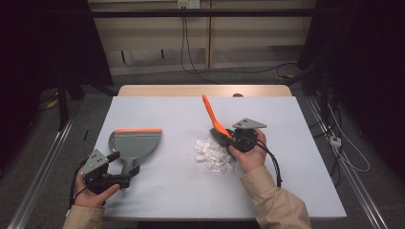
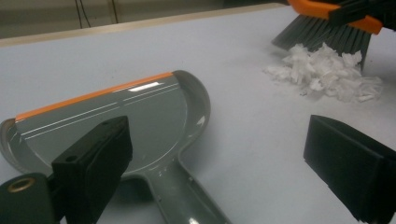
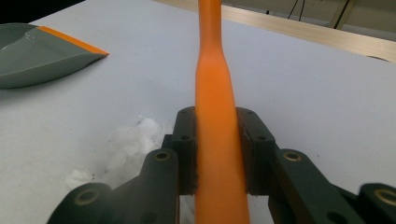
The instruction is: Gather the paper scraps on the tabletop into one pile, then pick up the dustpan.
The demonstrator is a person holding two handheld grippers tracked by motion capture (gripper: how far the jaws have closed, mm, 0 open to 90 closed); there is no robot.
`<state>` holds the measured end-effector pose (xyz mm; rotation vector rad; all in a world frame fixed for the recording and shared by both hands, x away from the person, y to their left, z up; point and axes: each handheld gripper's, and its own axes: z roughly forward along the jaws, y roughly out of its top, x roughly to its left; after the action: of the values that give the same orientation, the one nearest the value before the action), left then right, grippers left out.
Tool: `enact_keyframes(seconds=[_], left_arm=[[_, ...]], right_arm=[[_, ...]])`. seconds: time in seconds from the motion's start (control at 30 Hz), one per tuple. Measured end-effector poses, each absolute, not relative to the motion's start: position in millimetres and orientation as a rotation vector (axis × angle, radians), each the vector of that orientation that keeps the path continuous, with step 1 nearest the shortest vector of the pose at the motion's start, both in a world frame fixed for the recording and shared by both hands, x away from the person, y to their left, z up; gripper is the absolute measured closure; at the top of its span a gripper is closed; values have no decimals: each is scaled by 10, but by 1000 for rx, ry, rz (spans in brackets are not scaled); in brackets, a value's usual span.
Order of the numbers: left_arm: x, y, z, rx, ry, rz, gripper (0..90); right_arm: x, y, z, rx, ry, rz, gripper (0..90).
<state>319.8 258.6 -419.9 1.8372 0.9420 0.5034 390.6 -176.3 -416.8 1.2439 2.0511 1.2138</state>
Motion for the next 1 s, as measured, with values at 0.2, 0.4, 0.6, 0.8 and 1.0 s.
enact_keyframes(seconds=[0.2,0.4,0.6,0.8,1.0], left_arm=[[3169,2595,-4235,1864,973,523,87],[3167,2612,-4276,1890,1005,539,93],[3174,2618,-4320,1918,1035,555,97],[3184,2639,-4363,1923,1066,576,120],[3182,2661,-4392,1929,1131,579,146]], right_arm=[[3895,-1814,-4104,1220,2049,1246,718],[3904,-1840,-4125,1215,2063,1236,718],[3906,-1862,-4136,1222,2064,1232,718],[3895,-1897,-4122,1224,2056,1258,718],[3899,-1927,-4139,1231,2052,1243,718]])
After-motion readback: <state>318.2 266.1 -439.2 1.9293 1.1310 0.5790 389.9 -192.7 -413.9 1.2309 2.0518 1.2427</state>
